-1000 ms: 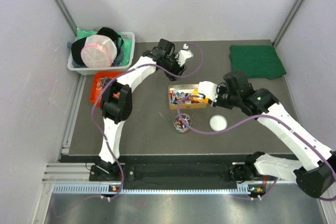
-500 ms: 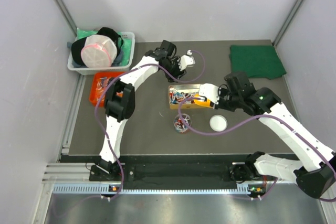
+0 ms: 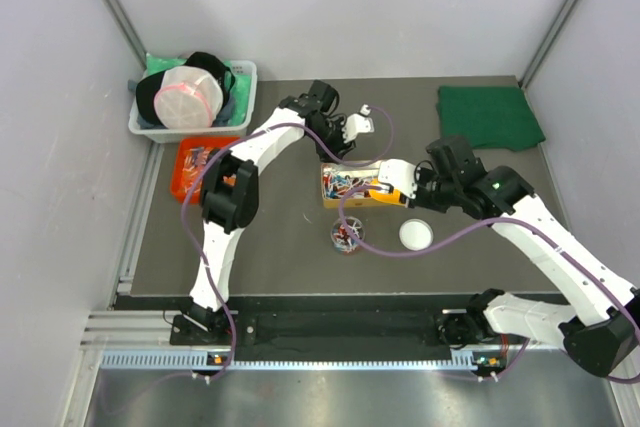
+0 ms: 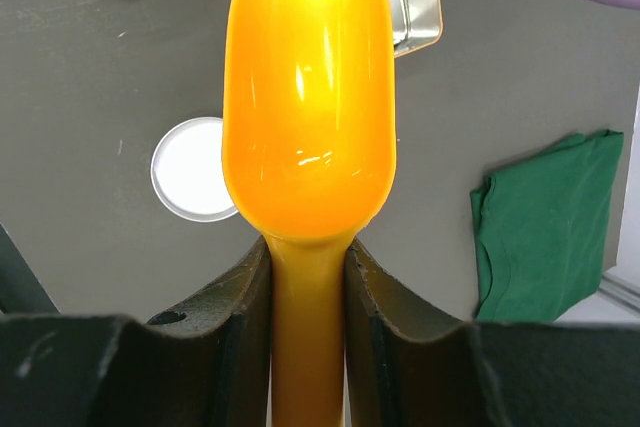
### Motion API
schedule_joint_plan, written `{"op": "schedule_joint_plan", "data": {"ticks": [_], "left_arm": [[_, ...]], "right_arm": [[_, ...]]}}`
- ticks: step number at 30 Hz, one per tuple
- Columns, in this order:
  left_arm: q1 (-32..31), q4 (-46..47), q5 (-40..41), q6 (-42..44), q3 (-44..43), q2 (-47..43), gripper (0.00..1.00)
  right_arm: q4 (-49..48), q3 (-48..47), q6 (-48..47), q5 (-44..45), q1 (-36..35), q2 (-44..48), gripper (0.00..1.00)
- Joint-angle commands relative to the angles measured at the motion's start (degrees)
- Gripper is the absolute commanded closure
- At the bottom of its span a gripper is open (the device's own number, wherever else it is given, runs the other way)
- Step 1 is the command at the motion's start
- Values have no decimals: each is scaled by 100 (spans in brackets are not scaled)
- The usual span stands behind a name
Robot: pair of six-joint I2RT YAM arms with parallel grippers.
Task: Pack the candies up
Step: Scoop the fake candies from the storage box.
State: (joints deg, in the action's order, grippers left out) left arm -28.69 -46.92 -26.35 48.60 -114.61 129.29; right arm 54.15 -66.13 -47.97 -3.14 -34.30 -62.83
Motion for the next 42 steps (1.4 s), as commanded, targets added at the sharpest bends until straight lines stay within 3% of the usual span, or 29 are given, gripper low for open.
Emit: {"op": "schedule_joint_plan", "data": {"ticks": [1,19,26,30,37,42], "left_arm": [[-58,-107,-90,246,-35,8,57],[-199,33,455,422,-194,570,69],[-278,25,684,572,-273,737,83],[-330,7,780,607,-299,764,100],[-357,16,754,581,-282,580,100],[-357,-37,561,554,-255,395,100]], "right_arm": [[-185,-164,-11,-126,38,-10,100],[16,-638,-240,-188,38,-581,100],[192,-954,-599,14,29,-1125,100],[271,-1375,-872,278,29,-1547,100],[333,-1939,-1487,1271,81,-2374,100],[438,-2167,-1637,1412,152,-2664,100]]}}
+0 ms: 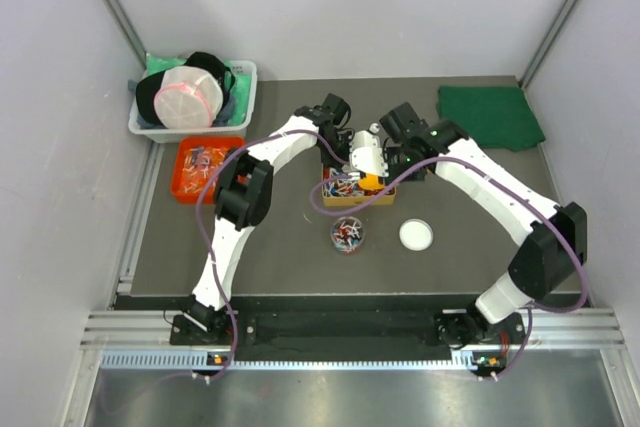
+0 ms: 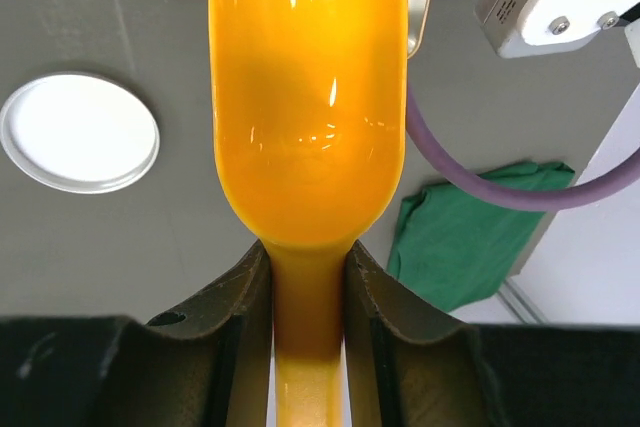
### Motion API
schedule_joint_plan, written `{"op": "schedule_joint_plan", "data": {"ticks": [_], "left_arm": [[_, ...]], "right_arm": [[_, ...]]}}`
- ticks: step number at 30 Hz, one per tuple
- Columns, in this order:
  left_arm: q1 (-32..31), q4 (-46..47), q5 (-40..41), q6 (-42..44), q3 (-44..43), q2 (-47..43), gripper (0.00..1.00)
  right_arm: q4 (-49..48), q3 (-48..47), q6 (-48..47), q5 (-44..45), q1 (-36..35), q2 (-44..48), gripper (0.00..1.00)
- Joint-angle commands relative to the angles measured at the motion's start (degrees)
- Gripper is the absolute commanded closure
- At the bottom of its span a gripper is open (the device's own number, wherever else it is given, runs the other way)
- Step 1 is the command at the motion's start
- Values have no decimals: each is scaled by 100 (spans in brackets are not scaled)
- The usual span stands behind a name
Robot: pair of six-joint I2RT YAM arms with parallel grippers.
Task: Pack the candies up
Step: Scoop the fake candies from the storage box.
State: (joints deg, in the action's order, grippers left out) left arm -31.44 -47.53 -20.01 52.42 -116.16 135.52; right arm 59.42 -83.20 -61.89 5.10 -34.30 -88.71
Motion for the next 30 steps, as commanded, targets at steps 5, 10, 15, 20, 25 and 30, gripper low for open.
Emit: {"op": "schedule_joint_plan", "data": {"ticks": [5,10,15,20,25,30], "left_arm": [[-73,59,-152,137,-47,-281,100],[-73,156,-144,40,-56,-272,100],[-73,182,-205,-92,-100,-272,100],[-64,183,-222,-197,-240,-255,100],[-64,226,-170,-320,-328,-255,100],[-55,235,-266,-417,-329,-325,100]], "right_arm": [[263,-479,-166,210,152,160,100],[465,-311,-148,211,143,397,100],[633,-189,36,78,152,661,100],[729,49,107,122,152,635,100],[1028,198,265,-98,161,688,100],[352,725,274,394,161,644,100]]}}
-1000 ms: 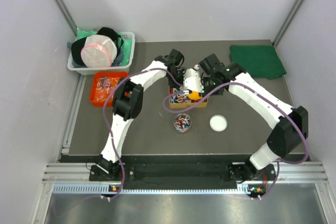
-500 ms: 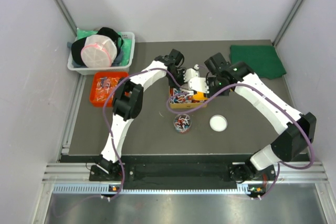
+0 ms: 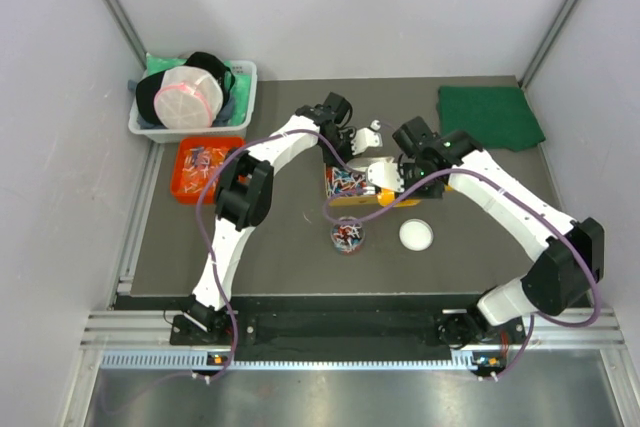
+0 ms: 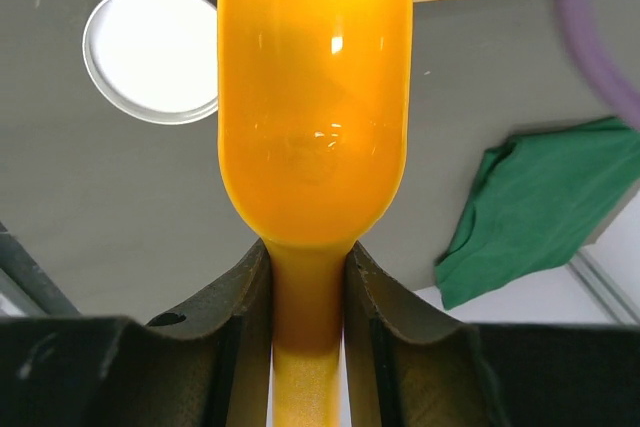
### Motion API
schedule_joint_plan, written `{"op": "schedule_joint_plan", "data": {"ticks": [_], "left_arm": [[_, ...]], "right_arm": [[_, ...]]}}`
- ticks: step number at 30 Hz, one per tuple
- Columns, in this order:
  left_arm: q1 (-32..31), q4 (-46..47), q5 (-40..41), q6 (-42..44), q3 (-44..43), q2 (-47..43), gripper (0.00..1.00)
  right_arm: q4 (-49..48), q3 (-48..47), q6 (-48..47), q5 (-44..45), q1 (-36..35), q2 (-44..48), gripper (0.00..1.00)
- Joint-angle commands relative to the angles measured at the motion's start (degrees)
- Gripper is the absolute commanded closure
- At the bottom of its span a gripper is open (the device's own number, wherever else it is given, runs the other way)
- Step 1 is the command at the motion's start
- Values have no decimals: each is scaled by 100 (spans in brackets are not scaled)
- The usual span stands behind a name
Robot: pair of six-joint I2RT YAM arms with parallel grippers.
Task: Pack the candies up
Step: Scoop the fake candies from the storage box.
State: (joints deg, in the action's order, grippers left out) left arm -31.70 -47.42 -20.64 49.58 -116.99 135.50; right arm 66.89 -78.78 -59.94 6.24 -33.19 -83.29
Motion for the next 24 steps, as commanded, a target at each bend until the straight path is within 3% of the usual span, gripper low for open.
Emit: {"op": "schedule_joint_plan", "data": {"ticks": [1,5,11,24], "left_arm": [[-29,233,-247,-168,-254,-340,100],[-38,259,-309,-239,-254,-419,100],[-46,268,-256,-265,-237,-419,100],[-64,391,-212,-353,-140,-498,100]], "right_arm": [[-692,328,79,368,41,67,100],[-1440,539,-105,949,41,-144,100],[-1766,302,-262,1291,-47,-574,100],[-1759,-137,-966,2004,-354,-1391,100]]}}
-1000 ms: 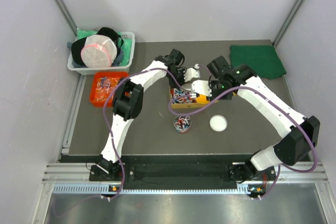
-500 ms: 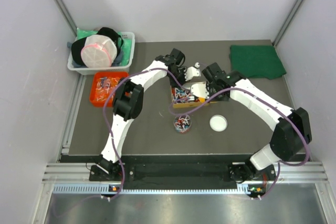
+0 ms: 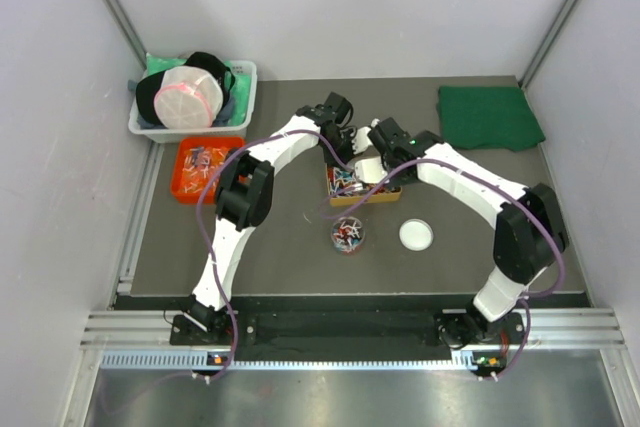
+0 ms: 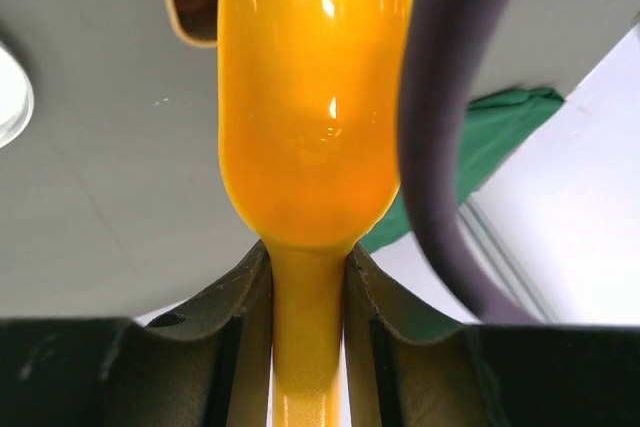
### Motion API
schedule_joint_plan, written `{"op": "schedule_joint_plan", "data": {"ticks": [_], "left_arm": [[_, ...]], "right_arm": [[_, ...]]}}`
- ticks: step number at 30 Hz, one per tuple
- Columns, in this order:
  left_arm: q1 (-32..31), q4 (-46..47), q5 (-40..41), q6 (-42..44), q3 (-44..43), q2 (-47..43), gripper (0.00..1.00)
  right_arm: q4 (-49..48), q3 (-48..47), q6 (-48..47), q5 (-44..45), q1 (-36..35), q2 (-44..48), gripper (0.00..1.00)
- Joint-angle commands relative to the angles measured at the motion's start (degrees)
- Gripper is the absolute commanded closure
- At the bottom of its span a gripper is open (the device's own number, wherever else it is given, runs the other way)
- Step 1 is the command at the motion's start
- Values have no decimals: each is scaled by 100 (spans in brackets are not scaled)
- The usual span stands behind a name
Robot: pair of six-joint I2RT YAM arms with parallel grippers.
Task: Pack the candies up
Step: Scoop the fake candies from the storage box.
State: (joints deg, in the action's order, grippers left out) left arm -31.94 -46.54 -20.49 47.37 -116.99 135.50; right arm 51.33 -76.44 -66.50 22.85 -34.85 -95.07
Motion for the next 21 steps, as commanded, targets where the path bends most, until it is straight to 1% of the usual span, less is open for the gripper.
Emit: {"op": "schedule_joint_plan", "data": {"ticks": [1,3,7,10,12,15,19,21], "left_arm": [[-49,330,-219,-149,-131,-498,100],[-57,339,-218,-220,-140,-481,100],[-49,374,-227,-246,-114,-463,100],[-31,374,-289,-238,-61,-455,100],[-22,400,-306,-255,-35,-446,100],[-14,409,-394,-273,-26,-446,100],[-31,409,-359,-273,-61,-428,100],[-22,392,-333,-264,-52,-437,100]], "right_arm": [[-229,-397,-372,447,-224,-275,100],[-211,-433,-416,466,-276,-398,100],[-220,-354,-408,194,-382,-346,100],[-412,-126,-320,-17,-391,-136,100],[-676,-20,-241,26,-356,31,100],[-685,50,-118,-228,-251,207,100],[-1011,542,-468,201,-241,243,100],[-1124,604,-635,403,-259,217,100]]}}
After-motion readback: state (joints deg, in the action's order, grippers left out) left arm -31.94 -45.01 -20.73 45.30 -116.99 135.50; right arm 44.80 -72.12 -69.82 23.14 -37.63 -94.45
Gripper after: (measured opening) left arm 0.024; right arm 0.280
